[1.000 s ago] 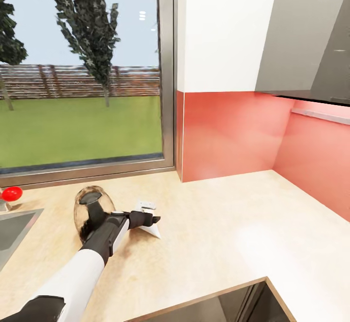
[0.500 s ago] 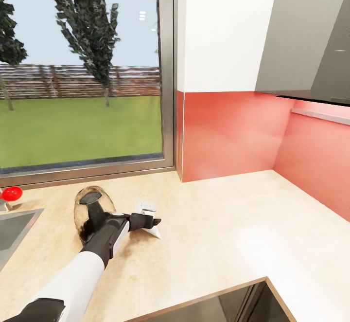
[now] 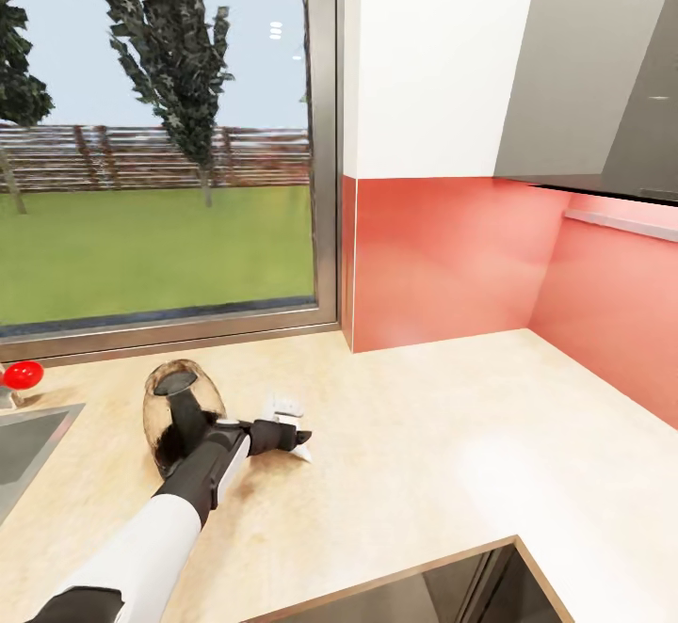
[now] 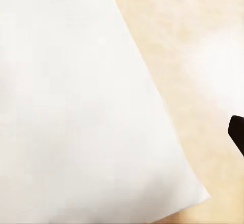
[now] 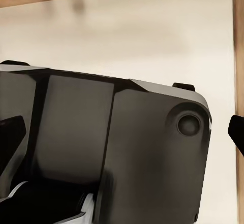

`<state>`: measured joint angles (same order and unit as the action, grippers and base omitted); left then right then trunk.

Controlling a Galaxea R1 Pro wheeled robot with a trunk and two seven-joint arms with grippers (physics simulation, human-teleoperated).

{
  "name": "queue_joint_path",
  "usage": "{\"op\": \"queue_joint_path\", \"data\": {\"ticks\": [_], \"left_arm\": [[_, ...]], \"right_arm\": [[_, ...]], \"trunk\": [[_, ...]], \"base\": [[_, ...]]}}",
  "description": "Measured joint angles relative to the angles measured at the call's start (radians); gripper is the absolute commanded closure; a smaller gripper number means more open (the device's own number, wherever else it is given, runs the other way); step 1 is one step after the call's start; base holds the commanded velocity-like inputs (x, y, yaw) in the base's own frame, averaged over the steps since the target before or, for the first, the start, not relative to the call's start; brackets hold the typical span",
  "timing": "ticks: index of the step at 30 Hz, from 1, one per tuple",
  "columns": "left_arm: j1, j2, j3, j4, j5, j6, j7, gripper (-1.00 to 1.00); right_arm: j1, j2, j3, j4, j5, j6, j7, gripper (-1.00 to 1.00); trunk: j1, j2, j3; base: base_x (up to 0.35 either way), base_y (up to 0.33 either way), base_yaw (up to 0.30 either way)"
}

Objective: Set up a coffee station on the kitchen countertop: keep the coffee maker on the countertop, move the bottle of coffee from the kitchen shelf to the counter next to the coffee maker, place a paper coffee filter on top of the coffee maker, put the saucer next to the coffee maker with the coffee cup on the saucer, and place the electric kettle next to the coffee maker.

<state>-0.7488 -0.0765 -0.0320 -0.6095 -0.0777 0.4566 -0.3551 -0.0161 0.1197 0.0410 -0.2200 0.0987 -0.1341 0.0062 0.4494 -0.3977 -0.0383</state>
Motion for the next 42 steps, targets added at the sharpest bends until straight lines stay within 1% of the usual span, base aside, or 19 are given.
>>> {"op": "queue_joint_path", "data": {"ticks": [4, 5, 8, 15, 18, 33, 37, 42], "left_arm": [[0.001, 0.0, -0.002, -0.001, 0.0, 0.001, -0.003, -1.0], [0.001, 0.0, -0.002, -0.001, -0.001, 0.001, -0.003, 1.0], [0.001, 0.0, -0.003, -0.001, 0.001, 0.001, -0.002, 1.0], [0.0, 0.0, -0.003, -0.011, 0.029, 0.008, -0.01, 1.0], [0.0, 0.0, -0.004, -0.015, 0.023, 0.006, -0.008, 1.0], [-0.001, -0.001, -0.004, -0.012, 0.024, 0.009, -0.006, 1.0], [-0.004, -0.001, -0.002, -0.018, 0.004, 0.012, -0.005, 1.0], [-0.011, 0.0, -0.001, -0.019, 0.005, 0.016, -0.006, 1.0]], "right_arm": [[0.0, 0.0, 0.0, 0.0, 0.0, 0.0, 0.0, -1.0], [0.0, 0.0, 0.0, 0.0, 0.0, 0.0, 0.0, -1.0], [0.0, 0.0, 0.0, 0.0, 0.0, 0.0, 0.0, -1.0], [0.0, 0.0, 0.0, 0.0, 0.0, 0.0, 0.0, -1.0], [0.0, 0.0, 0.0, 0.0, 0.0, 0.0, 0.0, -1.0], [0.0, 0.0, 0.0, 0.0, 0.0, 0.0, 0.0, -1.0], [0.0, 0.0, 0.0, 0.0, 0.0, 0.0, 0.0, -1.0], [0.0, 0.0, 0.0, 0.0, 0.0, 0.0, 0.0, -1.0]], "trunk": [[0.0, 0.0, 0.0], [0.0, 0.0, 0.0], [0.0, 0.0, 0.0], [0.0, -0.001, 0.0], [0.0, -0.001, 0.0], [0.0, -0.001, 0.0], [0.0, 0.0, 0.0], [0.0, 0.0, 0.0]], "base": [[0.0, 0.0, 0.0], [0.0, 0.0, 0.0], [0.0, 0.0, 0.0], [0.0, 0.0, 0.0], [0.0, 0.0, 0.0], [0.0, 0.0, 0.0], [0.0, 0.0, 0.0], [0.0, 0.0, 0.0]]}}
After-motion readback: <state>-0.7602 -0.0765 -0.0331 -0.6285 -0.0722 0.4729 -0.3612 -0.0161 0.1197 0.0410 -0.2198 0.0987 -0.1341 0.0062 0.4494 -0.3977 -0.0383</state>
